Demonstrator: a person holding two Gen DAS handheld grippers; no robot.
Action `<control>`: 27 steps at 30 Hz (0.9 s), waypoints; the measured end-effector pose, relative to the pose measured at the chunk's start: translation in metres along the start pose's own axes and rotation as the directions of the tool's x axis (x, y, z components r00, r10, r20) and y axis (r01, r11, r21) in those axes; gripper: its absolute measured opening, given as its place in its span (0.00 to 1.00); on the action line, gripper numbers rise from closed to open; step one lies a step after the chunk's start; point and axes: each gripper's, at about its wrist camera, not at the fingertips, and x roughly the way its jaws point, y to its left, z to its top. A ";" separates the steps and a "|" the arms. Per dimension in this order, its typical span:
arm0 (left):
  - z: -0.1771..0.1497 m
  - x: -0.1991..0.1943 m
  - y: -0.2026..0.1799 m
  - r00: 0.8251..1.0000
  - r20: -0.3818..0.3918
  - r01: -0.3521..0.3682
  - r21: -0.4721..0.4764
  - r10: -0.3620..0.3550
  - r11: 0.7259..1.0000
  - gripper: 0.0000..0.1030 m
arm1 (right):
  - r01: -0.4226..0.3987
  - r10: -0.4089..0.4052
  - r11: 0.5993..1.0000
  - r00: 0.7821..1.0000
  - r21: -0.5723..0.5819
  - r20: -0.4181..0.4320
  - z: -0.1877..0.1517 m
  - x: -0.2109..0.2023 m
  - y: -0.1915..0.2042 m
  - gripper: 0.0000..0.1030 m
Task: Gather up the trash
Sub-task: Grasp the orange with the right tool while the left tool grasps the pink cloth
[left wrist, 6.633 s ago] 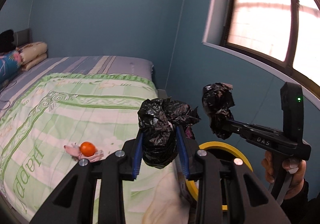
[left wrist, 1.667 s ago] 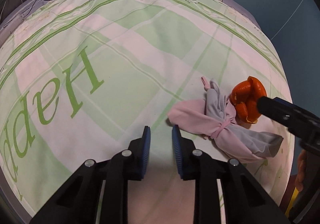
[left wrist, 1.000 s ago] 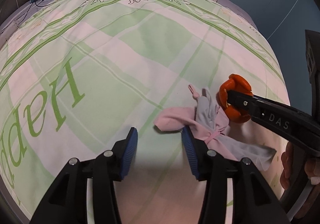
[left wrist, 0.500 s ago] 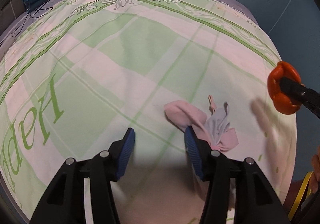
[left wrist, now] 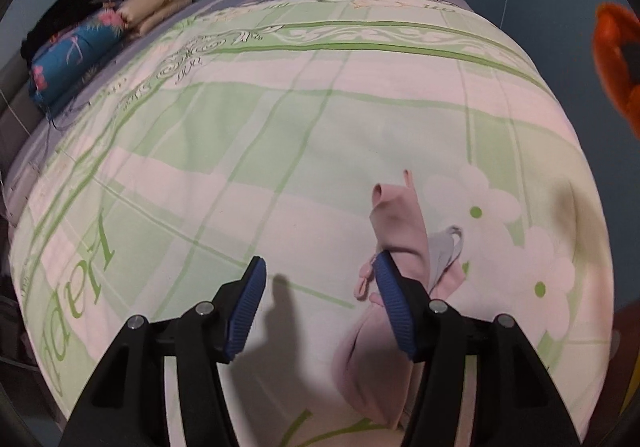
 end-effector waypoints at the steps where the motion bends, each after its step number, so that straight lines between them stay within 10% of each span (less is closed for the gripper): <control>1: -0.003 -0.003 -0.006 1.000 0.015 -0.027 0.023 0.027 0.999 0.47 | -0.001 0.001 1.000 1.000 0.003 0.006 -0.003 -0.007 -0.003 0.23; 6: -0.009 -0.005 -0.025 0.999 0.029 -0.032 0.058 0.030 0.998 0.01 | 0.006 -0.006 1.000 0.999 0.020 0.032 -0.015 -0.035 -0.013 0.23; 17: -0.010 -0.063 0.021 0.956 0.187 0.247 -0.101 -0.225 0.964 0.00 | 0.023 -0.028 0.999 0.992 0.038 0.120 -0.046 -0.118 -0.024 0.23; 20: -0.012 -0.065 0.026 0.933 0.162 0.340 -0.102 -0.322 0.935 0.01 | 0.021 -0.026 0.999 0.992 0.035 0.127 -0.054 -0.129 -0.022 0.23; 24: -0.018 -0.050 0.027 0.941 0.112 0.335 -0.143 -0.321 0.931 0.44 | 0.010 -0.015 0.999 0.992 0.040 0.127 -0.061 -0.134 -0.022 0.23; 27: -0.021 -0.034 0.023 0.951 0.071 0.307 -0.144 -0.300 0.941 0.46 | 0.007 -0.012 0.999 0.993 0.039 0.121 -0.063 -0.133 -0.024 0.23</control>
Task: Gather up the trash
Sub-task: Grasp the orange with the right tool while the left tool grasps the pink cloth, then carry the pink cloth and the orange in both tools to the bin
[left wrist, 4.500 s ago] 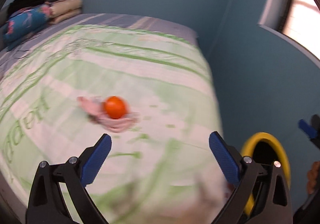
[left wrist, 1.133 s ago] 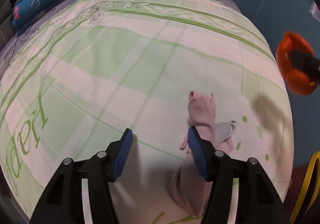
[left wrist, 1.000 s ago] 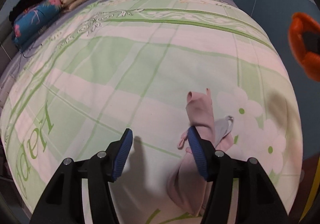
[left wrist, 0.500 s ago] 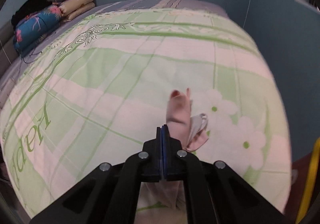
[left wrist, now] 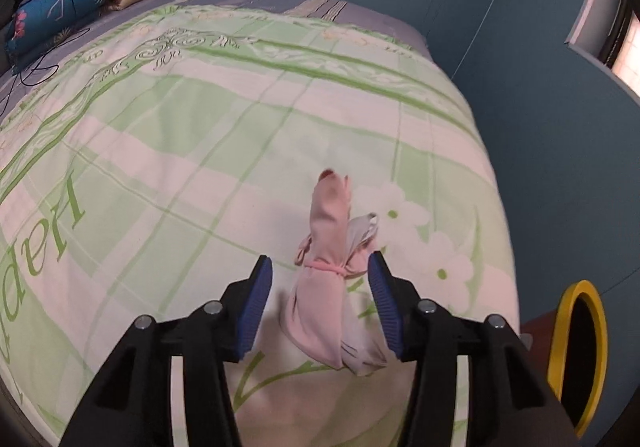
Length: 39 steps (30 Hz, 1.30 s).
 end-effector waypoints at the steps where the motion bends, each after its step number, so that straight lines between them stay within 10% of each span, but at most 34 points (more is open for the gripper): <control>1: -0.002 0.009 -0.003 0.999 -0.024 -0.023 0.016 0.024 1.000 0.47 | 0.000 0.000 1.000 1.000 0.000 -0.004 -0.001 0.001 -0.001 0.23; 6: -0.013 0.041 -0.011 0.988 -0.086 -0.126 0.069 0.132 0.990 0.45 | -0.001 0.001 1.000 1.000 0.009 -0.017 -0.005 0.003 -0.006 0.23; 8: -0.013 0.037 -0.011 0.990 -0.062 -0.124 0.060 0.127 0.990 0.19 | -0.002 0.002 1.000 1.000 0.017 -0.014 -0.007 0.000 -0.009 0.23; 10: -0.010 0.022 -0.013 0.996 -0.032 -0.081 0.035 0.082 0.996 0.17 | 0.003 -0.003 1.000 1.000 0.025 -0.006 -0.008 -0.006 -0.013 0.23; 24: -0.026 -0.166 -0.149 0.940 0.335 -0.036 0.292 -0.067 0.956 0.17 | 0.077 -0.104 0.983 0.982 0.164 0.158 -0.049 -0.112 -0.062 0.23; 39: -0.078 -0.208 -0.244 0.905 0.371 0.011 0.469 -0.209 0.883 0.17 | 0.189 -0.249 0.953 0.933 0.235 0.258 -0.088 -0.162 -0.089 0.23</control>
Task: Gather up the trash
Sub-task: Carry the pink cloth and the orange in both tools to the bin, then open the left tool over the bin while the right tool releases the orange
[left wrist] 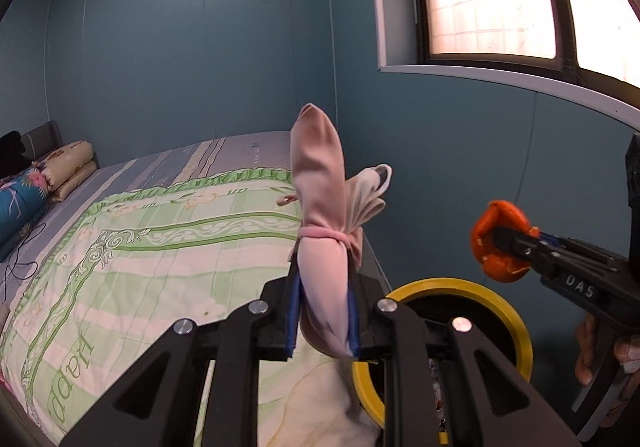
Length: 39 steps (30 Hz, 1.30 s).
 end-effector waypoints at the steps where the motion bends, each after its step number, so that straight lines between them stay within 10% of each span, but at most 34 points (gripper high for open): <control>1: 0.000 0.000 -0.006 1.000 0.001 0.005 0.009 -0.005 1.000 0.17 | 0.001 -0.001 1.000 1.000 0.007 0.000 -0.002 -0.001 -0.003 0.23; 29: -0.026 0.073 -0.048 0.970 -0.197 0.133 -0.064 -0.144 0.989 0.20 | 0.075 -0.066 0.994 0.992 0.080 -0.103 -0.026 0.028 -0.047 0.25; 33: -0.030 0.078 -0.036 0.968 -0.203 0.124 -0.115 -0.145 0.986 0.60 | 0.119 -0.109 0.988 0.989 0.097 -0.101 -0.025 0.030 -0.053 0.40; 37: -0.028 0.069 -0.014 0.980 -0.152 0.107 -0.159 -0.131 0.982 0.74 | 0.149 -0.140 0.982 0.986 0.115 -0.088 -0.022 0.028 -0.058 0.49; 39: -0.029 0.059 0.000 0.988 -0.113 0.085 -0.174 -0.106 0.981 0.88 | 0.176 -0.170 0.978 0.984 0.113 -0.061 -0.020 0.025 -0.056 0.77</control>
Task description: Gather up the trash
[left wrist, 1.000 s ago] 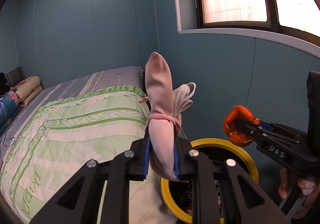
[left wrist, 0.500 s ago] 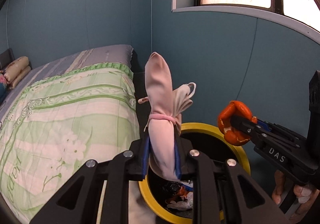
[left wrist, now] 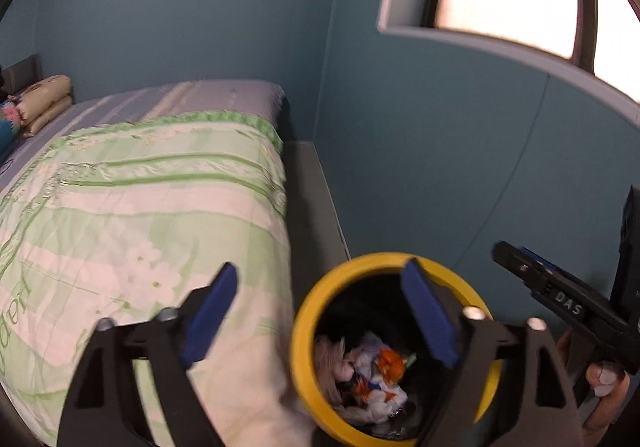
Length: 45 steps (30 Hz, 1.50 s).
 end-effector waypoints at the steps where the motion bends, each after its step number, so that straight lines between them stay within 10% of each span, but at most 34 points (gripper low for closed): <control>1: 0.000 -0.005 0.008 1.000 0.024 -0.012 -0.011 0.013 1.000 0.91 | 0.013 -0.013 1.000 1.000 0.000 0.027 0.001 -0.003 0.002 0.83; 9: -0.012 -0.060 0.102 0.967 0.148 -0.186 -0.146 0.208 0.972 0.92 | 0.121 -0.104 0.986 0.984 -0.114 0.143 0.008 -0.017 0.059 0.92; 15: -0.028 -0.103 0.140 0.879 0.210 -0.412 -0.119 0.429 0.903 0.92 | 0.041 -0.007 0.975 0.988 -0.218 0.153 -0.014 -0.014 0.124 0.92; 22: -0.052 -0.154 0.170 0.831 0.232 -0.459 -0.228 0.506 0.859 0.92 | -0.120 0.159 0.945 0.982 -0.304 0.105 -0.047 -0.025 0.201 0.92; 27: -0.065 -0.190 0.168 0.760 0.265 -0.527 -0.285 0.594 0.801 0.92 | -0.130 0.196 0.935 0.965 -0.330 0.176 -0.059 -0.059 0.226 0.92; 45: -0.088 -0.232 0.151 0.725 0.300 -0.524 -0.345 0.620 0.779 0.92 | -0.194 0.268 0.915 0.948 -0.354 0.173 -0.075 -0.076 0.243 0.92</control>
